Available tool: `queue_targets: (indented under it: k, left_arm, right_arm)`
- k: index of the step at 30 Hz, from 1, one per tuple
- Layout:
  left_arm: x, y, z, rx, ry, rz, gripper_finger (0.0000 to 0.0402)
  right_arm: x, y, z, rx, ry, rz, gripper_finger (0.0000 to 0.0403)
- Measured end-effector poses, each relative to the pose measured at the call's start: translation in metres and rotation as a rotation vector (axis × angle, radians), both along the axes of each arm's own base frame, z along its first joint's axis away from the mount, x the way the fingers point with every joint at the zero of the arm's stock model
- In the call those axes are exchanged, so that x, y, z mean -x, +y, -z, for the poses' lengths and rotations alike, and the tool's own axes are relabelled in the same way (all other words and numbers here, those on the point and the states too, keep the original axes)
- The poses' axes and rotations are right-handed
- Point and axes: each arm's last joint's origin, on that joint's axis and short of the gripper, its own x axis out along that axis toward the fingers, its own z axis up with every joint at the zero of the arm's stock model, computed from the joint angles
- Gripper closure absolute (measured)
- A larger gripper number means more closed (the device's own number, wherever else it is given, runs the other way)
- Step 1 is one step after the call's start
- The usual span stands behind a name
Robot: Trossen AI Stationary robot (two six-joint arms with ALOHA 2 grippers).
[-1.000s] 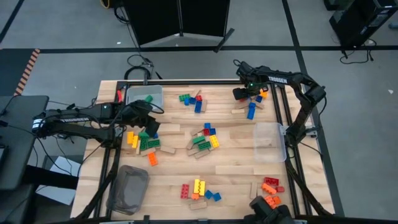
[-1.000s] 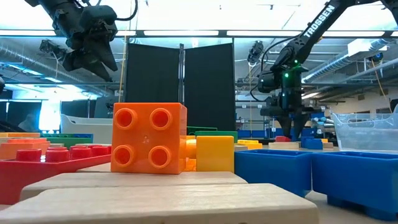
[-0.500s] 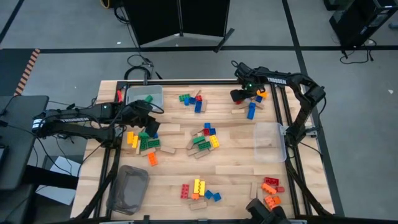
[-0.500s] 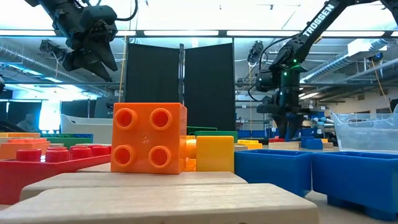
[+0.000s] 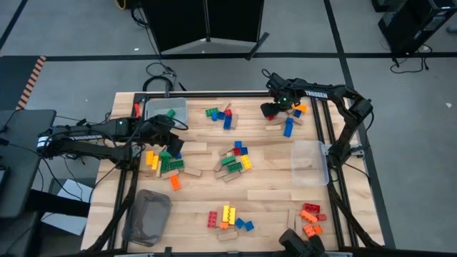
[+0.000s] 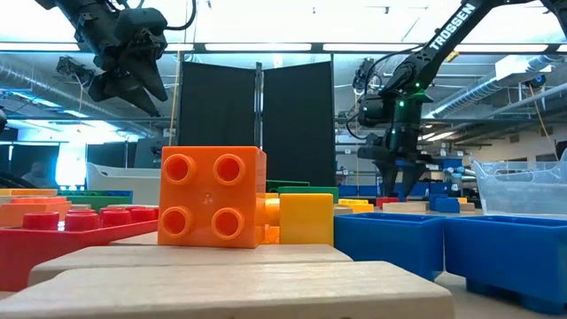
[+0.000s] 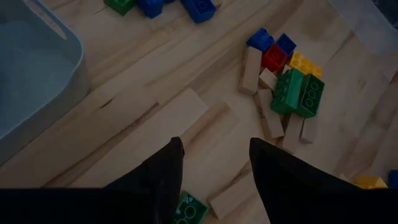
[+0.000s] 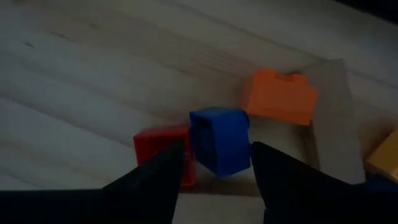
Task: Sort blocks by size
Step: Put the small blue game piece into the transparent bin
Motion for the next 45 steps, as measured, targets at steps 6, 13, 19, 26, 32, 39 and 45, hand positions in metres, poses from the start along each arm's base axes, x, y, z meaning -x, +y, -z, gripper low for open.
queue_targets:
  k: [6,13,19,26,32,39,45]
  left_arm:
    - [0.000,0.000,0.000,0.000,0.000,0.000,0.0208]
    - [0.000,0.000,0.000,0.000,0.001,0.000,0.0208]
    - [0.000,0.000,0.000,0.000,0.001,0.000,0.0208]
    - [0.000,0.000,0.000,0.000,0.001,-0.001,0.0208]
    - [0.000,0.000,0.000,0.000,0.001,-0.001,0.0208]
    - [0.000,0.000,0.000,0.002,0.000,-0.004,0.0208]
    - [0.000,0.000,0.000,0.002,0.000,-0.004,0.0208]
  right_arm:
    - [0.001,-0.001,0.000,0.028,0.031,-0.008,0.0162]
    - [0.000,-0.002,0.000,0.040,0.023,-0.009,0.0157]
    - [-0.001,-0.002,-0.001,0.048,0.017,-0.008,0.0160]
    - [-0.004,0.000,-0.001,0.050,0.014,-0.018,0.0160]
    - [-0.007,0.003,0.001,0.088,0.029,-0.014,0.0159]
    - [-0.006,0.013,0.017,0.068,0.007,-0.003,0.0162]
    - [-0.001,0.017,0.028,0.057,0.009,0.007,0.0161]
